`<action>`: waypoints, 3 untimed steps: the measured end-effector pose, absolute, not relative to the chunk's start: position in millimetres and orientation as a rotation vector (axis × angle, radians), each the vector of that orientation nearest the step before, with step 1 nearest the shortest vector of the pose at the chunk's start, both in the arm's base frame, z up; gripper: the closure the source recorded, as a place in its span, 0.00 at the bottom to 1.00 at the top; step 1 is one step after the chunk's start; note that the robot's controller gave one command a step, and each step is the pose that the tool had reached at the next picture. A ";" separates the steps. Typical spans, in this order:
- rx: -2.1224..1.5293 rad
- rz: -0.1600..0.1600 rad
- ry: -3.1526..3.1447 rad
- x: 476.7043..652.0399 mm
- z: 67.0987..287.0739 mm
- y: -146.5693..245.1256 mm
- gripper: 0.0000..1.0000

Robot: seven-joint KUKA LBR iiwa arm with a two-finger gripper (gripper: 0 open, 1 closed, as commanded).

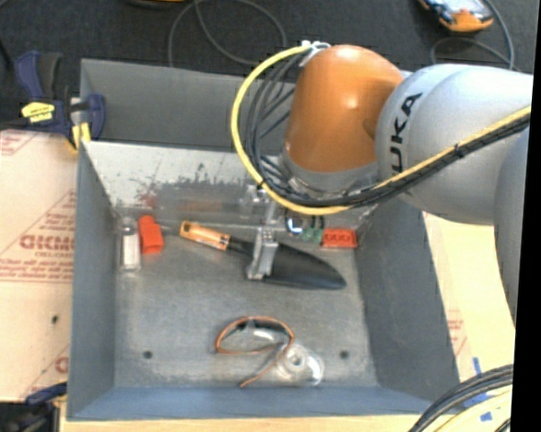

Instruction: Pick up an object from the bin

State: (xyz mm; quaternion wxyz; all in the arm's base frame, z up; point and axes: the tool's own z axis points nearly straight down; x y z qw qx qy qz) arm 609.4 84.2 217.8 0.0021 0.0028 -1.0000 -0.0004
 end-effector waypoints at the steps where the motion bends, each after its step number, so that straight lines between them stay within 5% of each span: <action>1: 0.007 -0.003 -3.145 610.5 223.0 84.0 0.00; 2: 0.007 -0.003 -3.147 609.2 222.3 82.9 0.00; 3: 0.023 0.003 -3.147 591.2 178.4 53.3 0.00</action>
Offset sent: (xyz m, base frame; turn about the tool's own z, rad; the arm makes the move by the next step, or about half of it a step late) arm -0.0678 -0.0720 -0.0409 -0.0362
